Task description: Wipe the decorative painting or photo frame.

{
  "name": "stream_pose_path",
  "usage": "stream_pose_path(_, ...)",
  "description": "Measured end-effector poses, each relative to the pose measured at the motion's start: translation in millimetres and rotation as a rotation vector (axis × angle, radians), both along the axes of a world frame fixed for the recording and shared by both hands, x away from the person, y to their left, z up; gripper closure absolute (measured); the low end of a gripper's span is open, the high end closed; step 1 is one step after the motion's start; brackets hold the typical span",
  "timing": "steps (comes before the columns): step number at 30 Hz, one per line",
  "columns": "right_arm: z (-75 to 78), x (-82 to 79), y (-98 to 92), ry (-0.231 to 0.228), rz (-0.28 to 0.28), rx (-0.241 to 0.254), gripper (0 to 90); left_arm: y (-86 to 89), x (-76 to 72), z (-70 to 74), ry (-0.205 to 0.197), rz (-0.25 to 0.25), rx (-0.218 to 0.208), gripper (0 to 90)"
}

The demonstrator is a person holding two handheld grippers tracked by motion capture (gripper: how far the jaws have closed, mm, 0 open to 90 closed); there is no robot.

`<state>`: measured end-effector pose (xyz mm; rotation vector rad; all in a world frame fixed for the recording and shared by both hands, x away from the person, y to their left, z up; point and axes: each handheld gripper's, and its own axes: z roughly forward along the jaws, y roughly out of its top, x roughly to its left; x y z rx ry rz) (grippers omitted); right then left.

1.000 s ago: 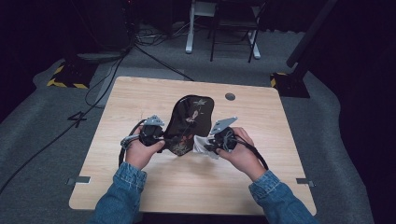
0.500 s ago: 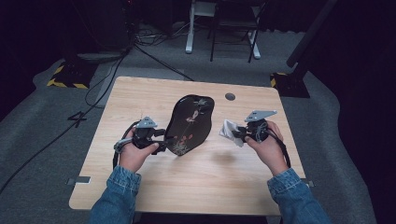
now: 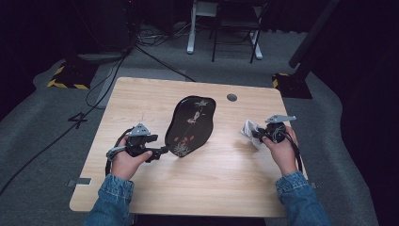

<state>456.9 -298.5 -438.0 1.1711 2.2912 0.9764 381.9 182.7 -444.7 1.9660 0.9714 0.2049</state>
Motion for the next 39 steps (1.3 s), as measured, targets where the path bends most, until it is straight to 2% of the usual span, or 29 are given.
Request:
stream_pose_path(5, -18.5, 0.1, -14.5, 0.011, -0.037, 0.04, 71.4, 3.8, -4.4, -7.4, 0.015, -0.001, 0.016, 24.7)
stream_pose_path(7, -25.3, 2.8, -18.9, 0.029, -0.04, -0.001, 71.0, 5.0, -4.7, -9.6, 0.027, 0.003, 0.025, 24.1)
stream_pose_path(11, -36.1, 5.3, -24.4, 0.045, -0.053, -0.02, 67.9, 4.3, -4.8, -11.6, 0.044, -0.004, 0.038, 23.4)
stream_pose_path(13, -37.9, 6.3, -24.7, 0.035, -0.065, -0.022, 59.7, 4.1, -4.7, -11.7, 0.046, -0.009, 0.045, 23.2)
stream_pose_path(15, -39.1, 7.4, -24.6, 0.02, -0.079, -0.015, 44.5, 3.9, -4.7, -11.6, 0.043, -0.01, 0.05, 23.1)
stream_pose_path(16, -39.1, 7.4, -24.6, 0.02, -0.079, -0.015, 44.5, 3.7, -4.7, -11.5, 0.043, -0.011, 0.051, 23.1)
stream_pose_path(18, -39.1, 7.3, -23.6, 0.026, -0.08, -0.016, 38.2, 2.9, -4.8, -11.1, 0.046, -0.011, 0.057, 22.8)
stream_pose_path(20, -33.3, 5.6, -19.9, 0.006, -0.078, -0.002, 33.8, 1.8, -4.8, -10.2, 0.042, -0.019, 0.062, 21.8)
stream_pose_path(22, -29.6, 4.6, -16.9, -0.01, -0.072, 0.008, 33.0, -1.3, -6.4, -7.6, 0.039, -0.019, 0.054, 21.7)
stream_pose_path(23, -23.4, 1.3, -10.9, -0.039, -0.06, 0.028, 31.8, -2.3, -7.2, -6.2, 0.034, -0.015, 0.052, 21.4)
stream_pose_path(25, -15.2, -3.3, -0.2, -0.061, -0.026, 0.065, 31.2, -4.7, -8.8, -3.2, 0.034, 0.008, 0.042, 21.3)
stream_pose_path(29, 4.5, -9.4, 29.1, -0.119, 0.077, 0.167, 32.0, -8.3, -12.1, 2.4, 0.019, -0.003, 0.035, 21.7)
stream_pose_path(31, 11.6, -9.0, 44.0, -0.137, 0.134, 0.182, 34.6, -12.3, -14.0, 4.9, 0.005, -0.005, 0.038, 22.2)
stream_pose_path(33, 17.5, -6.4, 64.3, -0.129, 0.209, 0.195, 35.0, -17.2, -15.5, 6.7, -0.004, -0.006, 0.02, 25.4)
stream_pose_path(34, 17.5, -6.4, 64.3, -0.129, 0.209, 0.195, 35.0, -17.2, -15.5, 6.7, -0.004, -0.006, 0.02, 28.4)
stream_pose_path(37, 21.5, -0.9, 91.6, -0.11, 0.281, 0.22, 35.1, -22.3, -15.9, 6.5, -0.014, -0.008, -0.006, 31.8)
stream_pose_path(39, 21.4, 3.2, 106.0, -0.104, 0.301, 0.222, 34.7, -23.7, -15.1, 4.6, -0.017, -0.001, 0.008, 36.7)
